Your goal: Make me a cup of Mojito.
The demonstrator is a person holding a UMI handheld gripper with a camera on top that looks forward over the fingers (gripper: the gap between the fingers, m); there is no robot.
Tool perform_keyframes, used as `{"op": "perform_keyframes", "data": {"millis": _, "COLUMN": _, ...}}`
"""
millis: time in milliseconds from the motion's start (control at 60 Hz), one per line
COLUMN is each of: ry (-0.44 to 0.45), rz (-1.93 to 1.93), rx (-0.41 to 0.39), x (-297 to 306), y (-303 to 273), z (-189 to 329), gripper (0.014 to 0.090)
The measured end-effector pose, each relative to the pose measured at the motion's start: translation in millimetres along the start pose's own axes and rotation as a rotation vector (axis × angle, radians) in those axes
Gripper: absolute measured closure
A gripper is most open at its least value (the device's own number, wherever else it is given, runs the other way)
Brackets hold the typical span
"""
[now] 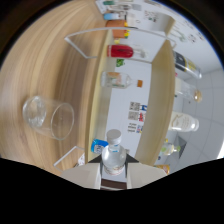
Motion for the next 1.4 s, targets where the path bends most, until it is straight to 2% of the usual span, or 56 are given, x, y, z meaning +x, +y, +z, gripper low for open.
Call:
{"op": "perform_keyframes", "data": {"millis": 133, "ry": -0.059, "rz": 0.536, "rx": 0.024, "x": 24, "y": 5, "z": -16, "gripper": 0.0707}}
{"op": "perform_keyframes", "data": {"millis": 183, "ry": -0.051, "rz": 0.717, "rx": 0.033, "x": 33, "y": 12, "z": -21, "gripper": 0.0706}}
{"op": "perform_keyframes", "data": {"millis": 333, "ry": -0.138, "rz": 1.168, "rx": 0.079, "x": 16, "y": 19, "z": -23, "gripper": 0.0705}}
{"op": "perform_keyframes", "data": {"millis": 500, "ry": -0.293, "rz": 1.477, "rx": -0.013, "x": -65, "y": 22, "z": -5, "gripper": 0.0707}}
{"op": "perform_keyframes", "data": {"millis": 633, "ry": -0.431, "rz": 1.63, "rx": -0.107, "x": -135, "y": 21, "z": 6, "gripper": 0.0706}}
{"op": "perform_keyframes", "data": {"millis": 750, "ry": -0.509, "rz": 1.672, "rx": -0.157, "x": -176, "y": 19, "z": 9, "gripper": 0.0706}}
{"op": "perform_keyframes", "data": {"millis": 1000, "ry": -0.607, "rz": 1.668, "rx": -0.189, "x": -215, "y": 6, "z": 11, "gripper": 0.0705}}
{"op": "perform_keyframes", "data": {"millis": 1233, "ry": -0.608, "rz": 1.641, "rx": -0.199, "x": -218, "y": 2, "z": 9, "gripper": 0.0687}}
{"op": "perform_keyframes", "data": {"millis": 1333, "ry": -0.584, "rz": 1.636, "rx": -0.211, "x": -215, "y": 9, "z": 5, "gripper": 0.0566}}
{"op": "perform_keyframes", "data": {"millis": 1400, "ry": -0.572, "rz": 1.636, "rx": -0.231, "x": -210, "y": 15, "z": -1, "gripper": 0.0388}}
